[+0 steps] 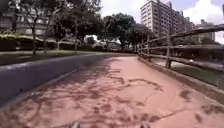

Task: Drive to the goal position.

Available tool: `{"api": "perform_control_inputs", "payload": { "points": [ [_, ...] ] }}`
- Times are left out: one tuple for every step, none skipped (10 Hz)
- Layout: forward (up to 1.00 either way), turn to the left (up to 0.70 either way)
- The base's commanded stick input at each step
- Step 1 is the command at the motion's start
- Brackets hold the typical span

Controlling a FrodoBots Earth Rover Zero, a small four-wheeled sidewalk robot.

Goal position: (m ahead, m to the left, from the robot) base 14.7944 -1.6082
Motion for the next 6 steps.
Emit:
{"api": "perform_control_inputs", "payload": {
  "points": [
    [0.70,0.00],
    [0.70,0.00],
    [0.70,0.00],
    [0.70,0.00],
    [0.70,0.00],
    [0.70,0.00]
  ]
}}
